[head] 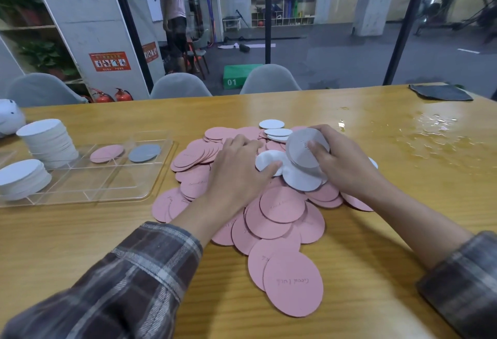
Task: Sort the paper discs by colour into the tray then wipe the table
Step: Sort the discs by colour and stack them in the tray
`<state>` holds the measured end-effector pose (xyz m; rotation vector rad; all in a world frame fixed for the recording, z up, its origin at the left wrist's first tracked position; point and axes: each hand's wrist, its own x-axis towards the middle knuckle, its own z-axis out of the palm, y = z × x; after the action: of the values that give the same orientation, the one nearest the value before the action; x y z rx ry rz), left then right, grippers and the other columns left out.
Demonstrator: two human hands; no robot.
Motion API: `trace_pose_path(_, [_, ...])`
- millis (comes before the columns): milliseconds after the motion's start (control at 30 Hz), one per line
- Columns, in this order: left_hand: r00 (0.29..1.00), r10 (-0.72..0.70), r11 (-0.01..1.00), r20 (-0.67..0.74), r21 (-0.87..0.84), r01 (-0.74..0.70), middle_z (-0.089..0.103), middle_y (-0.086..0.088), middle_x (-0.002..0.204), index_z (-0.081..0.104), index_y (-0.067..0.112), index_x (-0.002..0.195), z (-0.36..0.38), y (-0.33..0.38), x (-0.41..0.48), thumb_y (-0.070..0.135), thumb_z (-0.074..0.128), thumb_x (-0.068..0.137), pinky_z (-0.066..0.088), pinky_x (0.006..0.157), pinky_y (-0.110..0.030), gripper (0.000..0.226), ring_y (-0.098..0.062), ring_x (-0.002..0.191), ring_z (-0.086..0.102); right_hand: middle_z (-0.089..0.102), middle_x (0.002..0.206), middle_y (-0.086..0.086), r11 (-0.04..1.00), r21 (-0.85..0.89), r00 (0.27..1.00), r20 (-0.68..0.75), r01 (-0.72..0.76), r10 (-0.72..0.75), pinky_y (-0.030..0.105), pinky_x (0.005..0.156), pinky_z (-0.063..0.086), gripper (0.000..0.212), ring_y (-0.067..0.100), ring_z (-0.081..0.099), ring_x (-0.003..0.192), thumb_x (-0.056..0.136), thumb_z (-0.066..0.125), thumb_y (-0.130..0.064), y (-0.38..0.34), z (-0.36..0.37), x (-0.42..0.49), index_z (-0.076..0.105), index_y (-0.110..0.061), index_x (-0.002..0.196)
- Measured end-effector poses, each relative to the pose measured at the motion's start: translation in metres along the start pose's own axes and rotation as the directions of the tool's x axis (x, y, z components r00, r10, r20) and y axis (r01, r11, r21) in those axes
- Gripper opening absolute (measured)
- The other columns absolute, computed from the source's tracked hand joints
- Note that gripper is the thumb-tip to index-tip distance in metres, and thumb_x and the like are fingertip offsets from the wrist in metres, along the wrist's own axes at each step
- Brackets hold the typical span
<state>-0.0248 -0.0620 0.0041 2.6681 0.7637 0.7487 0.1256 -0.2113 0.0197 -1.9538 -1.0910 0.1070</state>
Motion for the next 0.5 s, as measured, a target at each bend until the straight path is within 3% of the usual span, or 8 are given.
trace_pose_path(67, [0.997, -0.037, 0.994, 0.061, 0.106, 0.030, 0.058, 0.000, 0.125, 0.066, 0.022, 0.132, 0.006, -0.001, 0.002, 0.067, 0.063, 0.089, 0.040, 0.104, -0.036, 0.063, -0.022, 0.123, 0.047, 0.065, 0.111, 0.002, 1.000, -0.005, 1.000, 0.001, 0.004, -0.004, 0.029, 0.075, 0.048, 0.025, 0.023, 0.058, 0.100, 0.108, 0.044, -0.026, 0.003, -0.004, 0.000, 0.056, -0.025, 0.130])
trace_pose_path(167, [0.996, -0.057, 0.998, 0.075, 0.038, 0.054, 0.060, 0.000, 0.118, 0.070, 0.024, 0.120, 0.005, -0.003, 0.002, 0.068, 0.071, 0.081, 0.044, 0.098, -0.039, 0.059, -0.021, 0.117, 0.051, 0.063, 0.106, 0.000, 1.000, -0.029, 1.000, 0.009, 0.011, -0.011, 0.025, 0.068, 0.042, 0.025, 0.024, 0.058, 0.096, 0.109, 0.043, -0.025, 0.008, -0.010, -0.002, 0.055, -0.024, 0.129])
trace_pose_path(267, [0.997, -0.064, 0.984, 0.033, -0.167, 0.068, 0.063, 0.007, 0.103, 0.069, 0.029, 0.117, -0.004, -0.004, -0.001, 0.052, 0.085, 0.076, 0.048, 0.086, -0.035, 0.049, -0.012, 0.097, 0.058, 0.064, 0.106, 0.001, 1.000, -0.028, 1.000, 0.002, 0.009, -0.009, 0.031, 0.070, 0.043, 0.027, 0.026, 0.060, 0.094, 0.108, 0.045, -0.026, 0.013, -0.013, -0.004, 0.054, -0.024, 0.133])
trace_pose_path(367, [0.996, -0.079, 0.928, -0.030, -0.368, 0.062, 0.065, 0.011, 0.082, 0.070, 0.032, 0.118, -0.010, -0.002, -0.007, 0.023, 0.084, 0.084, 0.053, 0.072, -0.024, 0.037, -0.005, 0.070, 0.062, 0.063, 0.108, 0.001, 1.000, 0.002, 1.000, -0.014, 0.007, -0.007, 0.036, 0.073, 0.044, 0.028, 0.026, 0.059, 0.092, 0.107, 0.048, -0.028, 0.014, -0.013, -0.004, 0.052, -0.025, 0.134])
trace_pose_path(500, [0.980, -0.141, 0.872, -0.138, -0.486, 0.057, 0.070, 0.009, 0.078, 0.074, 0.031, 0.120, -0.014, -0.002, -0.011, 0.013, 0.078, 0.091, 0.051, 0.074, -0.014, 0.034, -0.005, 0.077, 0.066, 0.065, 0.111, -0.004, 1.000, 0.013, 1.000, 0.006, 0.012, -0.012, 0.043, 0.082, 0.051, 0.026, 0.026, 0.059, 0.100, 0.107, 0.046, -0.029, 0.012, -0.009, -0.007, 0.054, -0.031, 0.132])
